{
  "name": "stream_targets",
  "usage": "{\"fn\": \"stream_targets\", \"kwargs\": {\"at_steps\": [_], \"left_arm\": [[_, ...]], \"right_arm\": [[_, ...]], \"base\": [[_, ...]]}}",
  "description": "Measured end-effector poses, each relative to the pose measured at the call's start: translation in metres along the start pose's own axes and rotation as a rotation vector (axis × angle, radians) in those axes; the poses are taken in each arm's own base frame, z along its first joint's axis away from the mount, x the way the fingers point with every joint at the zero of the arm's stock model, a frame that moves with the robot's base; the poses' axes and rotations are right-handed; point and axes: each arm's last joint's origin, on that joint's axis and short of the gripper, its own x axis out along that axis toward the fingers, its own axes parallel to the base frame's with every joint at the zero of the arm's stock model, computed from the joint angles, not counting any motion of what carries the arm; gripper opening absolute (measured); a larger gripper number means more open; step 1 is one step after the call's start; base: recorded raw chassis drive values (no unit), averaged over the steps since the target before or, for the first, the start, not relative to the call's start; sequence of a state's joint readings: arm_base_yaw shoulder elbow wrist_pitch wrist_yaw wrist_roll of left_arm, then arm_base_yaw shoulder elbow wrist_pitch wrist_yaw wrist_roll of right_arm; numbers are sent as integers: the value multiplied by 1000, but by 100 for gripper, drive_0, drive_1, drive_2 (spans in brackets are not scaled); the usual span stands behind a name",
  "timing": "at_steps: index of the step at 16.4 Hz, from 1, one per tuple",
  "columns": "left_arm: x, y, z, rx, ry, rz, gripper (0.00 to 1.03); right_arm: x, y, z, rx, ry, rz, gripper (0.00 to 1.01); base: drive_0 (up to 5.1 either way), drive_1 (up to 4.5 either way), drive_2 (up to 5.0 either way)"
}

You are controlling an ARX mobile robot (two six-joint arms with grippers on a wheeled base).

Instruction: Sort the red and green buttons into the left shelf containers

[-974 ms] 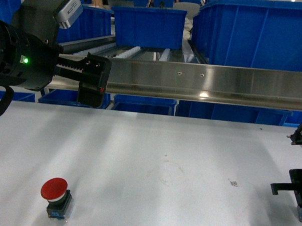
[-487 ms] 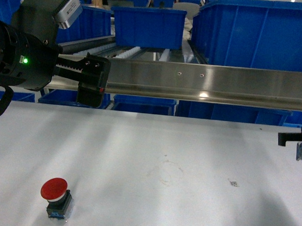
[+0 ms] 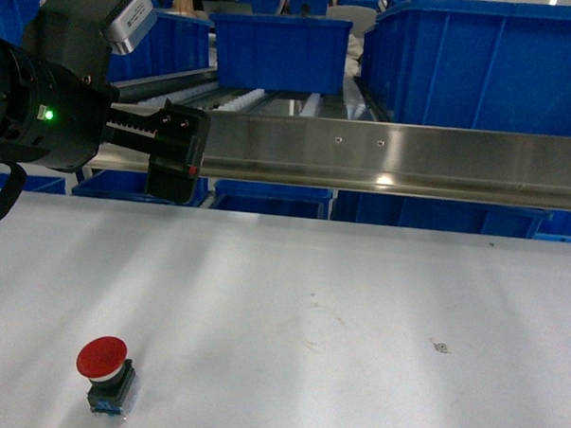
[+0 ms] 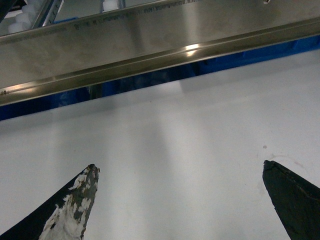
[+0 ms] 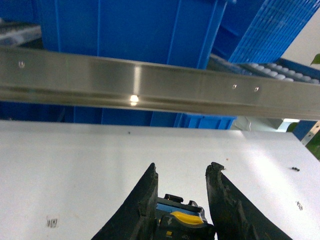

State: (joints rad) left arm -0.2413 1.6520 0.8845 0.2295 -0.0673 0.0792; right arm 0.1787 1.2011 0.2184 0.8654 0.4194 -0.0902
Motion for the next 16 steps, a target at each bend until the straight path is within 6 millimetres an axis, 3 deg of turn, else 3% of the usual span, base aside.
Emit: {"fn": "stream_targets", "kwargs": {"at_steps": [12, 15, 16], "left_arm": [[0, 0, -1, 1, 10, -5, 98], [-4, -3, -11, -49, 157, 7, 98], [-14, -7, -13, -102, 232, 22, 98]], "right_arm": [[2, 2, -3, -10, 20, -1, 27], [2, 2, -3, -10, 20, -1, 27], [2, 2, -3, -10, 19, -1, 27]], "base": [[0, 0, 0], [0, 0, 0], [0, 0, 0]]}}
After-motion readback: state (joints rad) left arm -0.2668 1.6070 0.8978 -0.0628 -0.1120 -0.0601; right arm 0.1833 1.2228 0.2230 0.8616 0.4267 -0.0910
